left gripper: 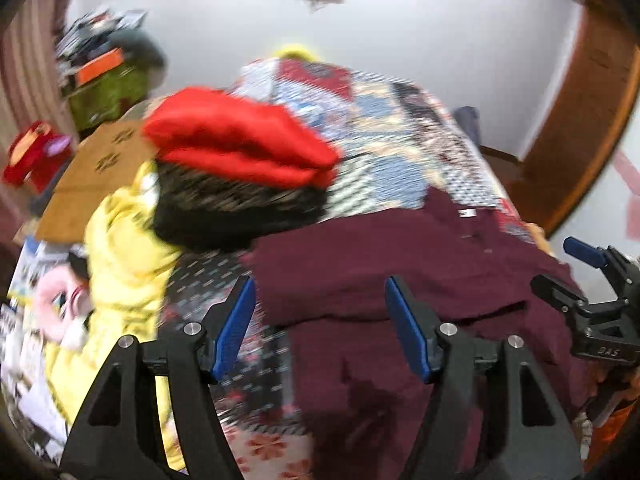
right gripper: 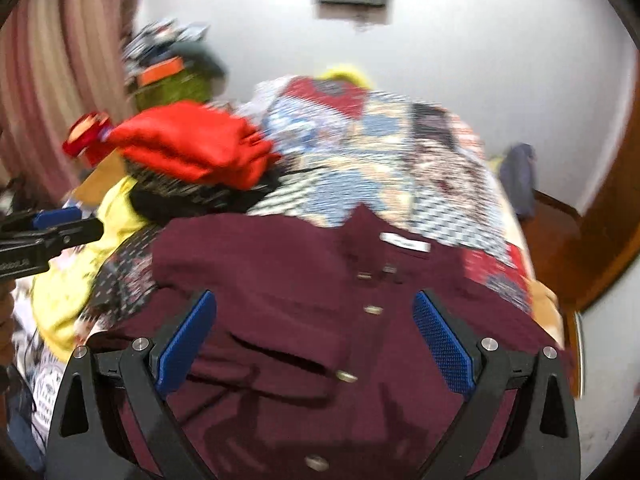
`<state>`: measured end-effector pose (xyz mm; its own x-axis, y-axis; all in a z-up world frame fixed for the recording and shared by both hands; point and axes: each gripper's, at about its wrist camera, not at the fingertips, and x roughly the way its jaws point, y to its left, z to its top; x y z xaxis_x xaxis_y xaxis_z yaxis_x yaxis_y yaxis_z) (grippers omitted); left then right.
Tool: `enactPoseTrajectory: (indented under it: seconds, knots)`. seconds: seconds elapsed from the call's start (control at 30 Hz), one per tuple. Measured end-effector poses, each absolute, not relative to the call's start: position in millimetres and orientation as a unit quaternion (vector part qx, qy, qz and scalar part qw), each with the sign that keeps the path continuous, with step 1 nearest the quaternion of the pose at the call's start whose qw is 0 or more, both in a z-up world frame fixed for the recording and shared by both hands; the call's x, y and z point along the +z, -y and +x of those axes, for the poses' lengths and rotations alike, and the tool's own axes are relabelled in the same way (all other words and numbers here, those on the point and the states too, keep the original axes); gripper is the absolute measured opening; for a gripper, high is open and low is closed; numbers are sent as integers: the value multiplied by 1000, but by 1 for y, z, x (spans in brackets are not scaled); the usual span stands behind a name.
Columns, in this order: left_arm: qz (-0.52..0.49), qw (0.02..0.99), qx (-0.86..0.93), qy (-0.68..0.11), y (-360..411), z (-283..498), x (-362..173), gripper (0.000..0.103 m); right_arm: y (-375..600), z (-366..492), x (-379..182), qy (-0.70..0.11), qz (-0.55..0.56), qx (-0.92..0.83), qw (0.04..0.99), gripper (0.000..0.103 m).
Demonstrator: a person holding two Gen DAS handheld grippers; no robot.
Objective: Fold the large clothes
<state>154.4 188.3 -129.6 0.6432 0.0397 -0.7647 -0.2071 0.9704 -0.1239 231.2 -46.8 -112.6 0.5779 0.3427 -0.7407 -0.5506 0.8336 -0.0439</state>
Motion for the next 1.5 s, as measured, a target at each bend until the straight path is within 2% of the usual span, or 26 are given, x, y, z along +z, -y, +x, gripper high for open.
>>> enactPoseTrajectory:
  seconds: [0.47, 0.7, 0.8, 0.9, 0.97, 1.0, 1.07, 1.17, 1.4, 1.5]
  knots:
    - [-159, 858, 137, -469, -267, 121, -200, 66, -112, 246, -195, -453, -335, 368, 740, 98]
    - [-182, 845, 141, -484, -282, 122, -224, 66, -140, 259, -242, -480, -413, 347, 692, 96]
    - [-185, 839, 140, -492, -283, 125, -232, 66, -138, 265, -252, -482, -412, 340, 694, 89]
    - [-184, 838, 138, -495, -281, 127, -236, 66, -131, 267, -249, -476, -391, 342, 709, 72]
    - [-182, 837, 138, -498, -279, 129, -237, 66, -126, 264, -241, -465, -388, 343, 718, 51]
    - [-181, 837, 137, -498, -278, 130, -237, 66, -128, 264, -238, -462, -386, 344, 721, 47]
    - [-179, 837, 135, -499, -275, 131, -236, 66, -123, 262, -228, -456, -373, 349, 729, 27]
    - [-168, 840, 135, -498, -269, 132, -230, 66, -109, 263, -206, -440, -342, 352, 752, 21]
    - [-139, 851, 132, -489, -248, 136, -210, 66, -64, 278, -145, -415, -227, 354, 807, 17]
    - [-127, 855, 127, -486, -236, 140, -201, 66, -36, 284, -119, -401, -182, 340, 831, 11]
